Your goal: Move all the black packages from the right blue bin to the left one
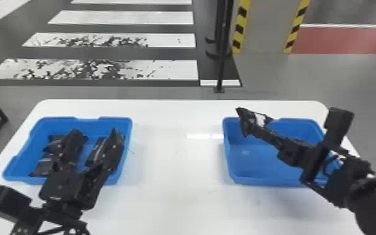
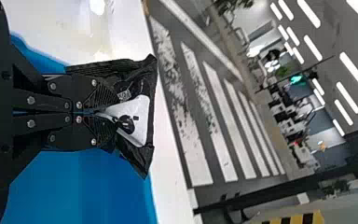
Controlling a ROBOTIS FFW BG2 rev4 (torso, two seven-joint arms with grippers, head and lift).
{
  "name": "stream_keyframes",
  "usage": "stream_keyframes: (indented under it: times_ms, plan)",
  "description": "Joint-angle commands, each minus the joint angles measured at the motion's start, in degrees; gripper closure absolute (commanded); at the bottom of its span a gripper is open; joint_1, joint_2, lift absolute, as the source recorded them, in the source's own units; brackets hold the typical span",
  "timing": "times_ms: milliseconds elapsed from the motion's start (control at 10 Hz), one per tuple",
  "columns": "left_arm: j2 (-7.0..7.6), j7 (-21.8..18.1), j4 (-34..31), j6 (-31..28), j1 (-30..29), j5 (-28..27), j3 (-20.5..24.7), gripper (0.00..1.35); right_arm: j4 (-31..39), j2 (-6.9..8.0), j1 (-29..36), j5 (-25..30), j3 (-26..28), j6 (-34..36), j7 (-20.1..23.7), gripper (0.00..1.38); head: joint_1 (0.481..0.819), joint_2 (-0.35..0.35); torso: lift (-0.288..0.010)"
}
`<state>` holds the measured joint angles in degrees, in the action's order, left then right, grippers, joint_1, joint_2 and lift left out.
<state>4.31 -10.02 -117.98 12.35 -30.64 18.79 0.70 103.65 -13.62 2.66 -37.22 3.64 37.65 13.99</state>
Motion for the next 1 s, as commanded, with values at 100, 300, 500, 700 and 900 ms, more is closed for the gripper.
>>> stream_keyframes:
  times_ms: [100, 300, 500, 700, 900]
  plan:
    - [0.35, 0.00, 0.07, 1.43, 0.83, 1.32, -1.84, 0.22, 3.15, -0.27, -1.12, -11.79, -3.87, -3.06, 4.73, 1.18, 0.695, 0.042, -0.140]
    - [1.14, -0.18, 0.07, 1.43, 1.54, 4.52, -4.59, 0.22, 3.57, -1.32, -2.66, -20.02, -10.39, -3.20, 6.40, 1.18, 0.695, 0.114, -0.140]
    - [1.67, -1.85, -0.07, 0.17, 2.66, 7.03, -6.19, 0.22, 1.18, -1.93, -3.79, -22.65, -14.84, -3.20, 7.02, 1.18, 0.695, 0.155, -0.140]
    - [2.02, -2.20, -1.20, -1.94, 3.22, 7.37, -7.21, 0.22, -0.23, -2.20, -4.63, -22.53, -18.04, -3.20, 7.02, 1.18, 0.695, 0.179, -0.140]
    - [2.37, -3.17, -1.48, -5.46, 3.79, 7.37, -7.67, 0.22, -0.79, -2.29, -5.33, -23.56, -21.13, -3.34, 7.02, 1.18, 0.695, 0.189, -0.140]
